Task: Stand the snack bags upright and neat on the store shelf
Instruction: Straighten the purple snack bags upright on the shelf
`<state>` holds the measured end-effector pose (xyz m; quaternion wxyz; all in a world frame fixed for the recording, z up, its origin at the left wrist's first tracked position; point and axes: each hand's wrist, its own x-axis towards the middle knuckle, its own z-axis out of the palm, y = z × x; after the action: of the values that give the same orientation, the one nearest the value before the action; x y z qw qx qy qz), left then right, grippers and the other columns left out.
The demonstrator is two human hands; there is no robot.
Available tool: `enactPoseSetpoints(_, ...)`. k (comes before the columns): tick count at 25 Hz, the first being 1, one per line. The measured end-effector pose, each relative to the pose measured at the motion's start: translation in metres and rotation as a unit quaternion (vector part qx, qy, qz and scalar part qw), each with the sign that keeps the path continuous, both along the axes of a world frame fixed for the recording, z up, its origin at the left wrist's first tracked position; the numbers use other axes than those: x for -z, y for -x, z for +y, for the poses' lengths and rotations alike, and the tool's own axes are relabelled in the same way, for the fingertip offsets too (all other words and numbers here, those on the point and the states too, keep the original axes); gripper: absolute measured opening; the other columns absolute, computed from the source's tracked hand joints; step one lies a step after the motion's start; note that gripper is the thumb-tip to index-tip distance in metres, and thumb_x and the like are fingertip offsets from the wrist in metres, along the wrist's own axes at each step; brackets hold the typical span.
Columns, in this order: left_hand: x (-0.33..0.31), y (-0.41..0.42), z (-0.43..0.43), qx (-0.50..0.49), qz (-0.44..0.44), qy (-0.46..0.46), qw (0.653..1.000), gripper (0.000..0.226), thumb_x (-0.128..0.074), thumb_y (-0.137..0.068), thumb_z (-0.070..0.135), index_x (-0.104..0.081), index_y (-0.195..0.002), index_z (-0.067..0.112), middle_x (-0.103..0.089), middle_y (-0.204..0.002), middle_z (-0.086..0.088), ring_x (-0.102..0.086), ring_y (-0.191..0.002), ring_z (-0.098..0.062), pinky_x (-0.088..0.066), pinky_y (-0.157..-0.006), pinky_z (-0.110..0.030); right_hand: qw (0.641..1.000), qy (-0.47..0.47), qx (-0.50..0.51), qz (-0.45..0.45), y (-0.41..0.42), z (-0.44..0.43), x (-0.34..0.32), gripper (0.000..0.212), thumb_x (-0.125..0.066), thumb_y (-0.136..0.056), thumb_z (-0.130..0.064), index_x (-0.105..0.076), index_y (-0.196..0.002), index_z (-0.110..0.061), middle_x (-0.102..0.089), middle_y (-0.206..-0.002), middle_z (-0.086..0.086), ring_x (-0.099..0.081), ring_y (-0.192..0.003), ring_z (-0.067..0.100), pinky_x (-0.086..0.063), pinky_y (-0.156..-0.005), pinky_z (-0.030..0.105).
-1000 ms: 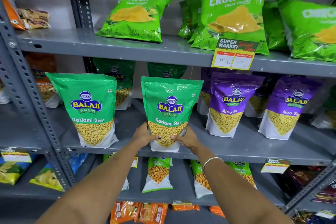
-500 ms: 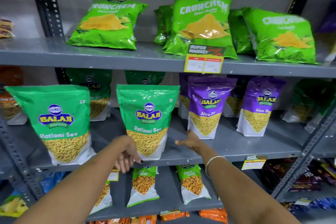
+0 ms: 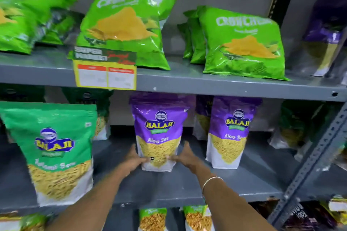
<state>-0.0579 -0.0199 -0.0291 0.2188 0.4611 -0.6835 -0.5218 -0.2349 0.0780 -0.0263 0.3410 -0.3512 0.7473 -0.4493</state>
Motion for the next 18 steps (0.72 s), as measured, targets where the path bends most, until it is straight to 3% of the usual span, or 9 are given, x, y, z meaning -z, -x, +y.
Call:
enactPoseSetpoints(3, -0.005, 0.011, 0.007, -0.042, 0.050, -0.016, 0.998, 0.065, -0.076, -0.070, -0.002, -0.047, -0.127, 0.002, -0.055, -0.113, -0.002, -0.051, -0.104, -0.014, -0.038, -0.086, -0.024, 0.989, 0.060, -0.100, -0.085, 0.011, -0.015, 0.004, 0.079, -0.077, -0.061, 0.000, -0.040, -0.131, 0.008, -0.050, -0.137, 0.023, -0.056, -0.108, 0.024, -0.055, -0.076, 0.014)
enactPoseSetpoints(5, -0.004, 0.011, 0.009, -0.048, 0.062, -0.018, 0.997, 0.066, -0.087, -0.058, 0.014, -0.053, -0.115, 0.011, -0.061, -0.112, 0.001, -0.058, -0.105, -0.015, -0.045, -0.091, -0.028, 0.982, 0.072, -0.123, -0.122, 0.012, -0.017, 0.010, 0.079, -0.078, -0.055, -0.008, -0.048, -0.126, 0.007, -0.057, -0.130, 0.026, -0.061, -0.105, 0.029, -0.058, -0.086, 0.029)
enactPoseSetpoints(6, 0.008, 0.010, 0.000, -0.053, 0.061, -0.011, 0.997, 0.080, -0.092, -0.044, 0.032, -0.056, -0.113, 0.012, -0.067, -0.114, -0.001, -0.063, -0.106, -0.018, -0.049, -0.096, -0.035, 0.982, 0.073, -0.124, -0.125, 0.013, -0.016, 0.014, 0.082, -0.080, -0.052, -0.013, -0.050, -0.126, 0.005, -0.059, -0.129, 0.024, -0.062, -0.109, 0.032, -0.056, -0.091, 0.035)
enactPoseSetpoints(8, 0.064, 0.008, -0.032, -0.040, 0.054, -0.023, 0.997, 0.100, -0.092, -0.023, 0.051, -0.060, -0.111, 0.018, -0.072, -0.115, -0.004, -0.067, -0.107, -0.023, -0.051, -0.098, -0.048, 0.983, 0.072, -0.127, -0.110, 0.010, -0.006, 0.013, 0.083, -0.082, -0.050, -0.019, -0.051, -0.125, 0.003, -0.061, -0.127, 0.022, -0.060, -0.115, 0.033, -0.057, -0.086, 0.028)
enactPoseSetpoints(10, 0.076, 0.004, -0.028, -0.045, 0.039, -0.029, 0.998, 0.102, -0.093, -0.022, 0.050, -0.060, -0.113, 0.016, -0.071, -0.116, -0.007, -0.067, -0.108, -0.025, -0.051, -0.097, -0.051, 0.985, 0.066, -0.127, -0.101, 0.003, 0.006, 0.010, 0.080, -0.082, -0.053, -0.018, -0.052, -0.125, 0.001, -0.062, -0.126, 0.020, -0.061, -0.113, 0.030, -0.058, -0.082, 0.024)
enactPoseSetpoints(12, 0.051, -0.005, 0.003, -0.051, 0.030, -0.019, 0.998, 0.099, -0.091, -0.026, 0.041, -0.058, -0.115, 0.010, -0.070, -0.117, -0.012, -0.066, -0.109, -0.027, -0.050, -0.098, -0.050, 0.987, 0.066, -0.119, -0.083, -0.002, 0.019, 0.012, 0.082, -0.084, -0.051, -0.023, -0.053, -0.124, -0.002, -0.064, -0.125, 0.017, -0.063, -0.109, 0.027, -0.056, -0.091, 0.034)
enactPoseSetpoints(15, 0.022, -0.018, 0.038, -0.045, 0.017, -0.007, 0.999, 0.094, -0.087, -0.031, 0.038, -0.055, -0.116, 0.013, -0.068, -0.119, -0.008, -0.064, -0.111, -0.024, -0.049, -0.099, -0.047, 0.984, 0.065, -0.145, -0.079, -0.013, 0.038, 0.006, 0.062, -0.078, -0.068, -0.005, -0.052, -0.124, 0.003, -0.062, -0.122, 0.015, -0.064, -0.092, 0.016, -0.057, -0.073, 0.013)
enactPoseSetpoints(16, 0.015, -0.021, 0.045, -0.046, 0.006, -0.004, 0.999, 0.091, -0.088, -0.034, 0.037, -0.055, -0.116, 0.014, -0.068, -0.119, -0.006, -0.063, -0.110, -0.023, -0.050, -0.099, -0.044, 0.984, 0.063, -0.143, -0.084, -0.017, 0.043, 0.004, 0.058, -0.074, -0.072, 0.000, -0.052, -0.125, 0.002, -0.062, -0.122, 0.014, -0.064, -0.093, 0.017, -0.057, -0.074, 0.013)
enactPoseSetpoints(18, 0.006, -0.027, 0.059, -0.051, -0.011, 0.001, 0.999, 0.085, -0.089, -0.042, 0.033, -0.055, -0.118, 0.013, -0.068, -0.119, -0.005, -0.063, -0.109, -0.022, -0.050, -0.098, -0.040, 0.987, 0.052, -0.129, -0.082, -0.022, 0.052, 0.001, 0.060, -0.075, -0.073, -0.004, -0.051, -0.127, -0.002, -0.061, -0.129, 0.014, -0.062, -0.109, 0.024, -0.054, -0.095, 0.032)
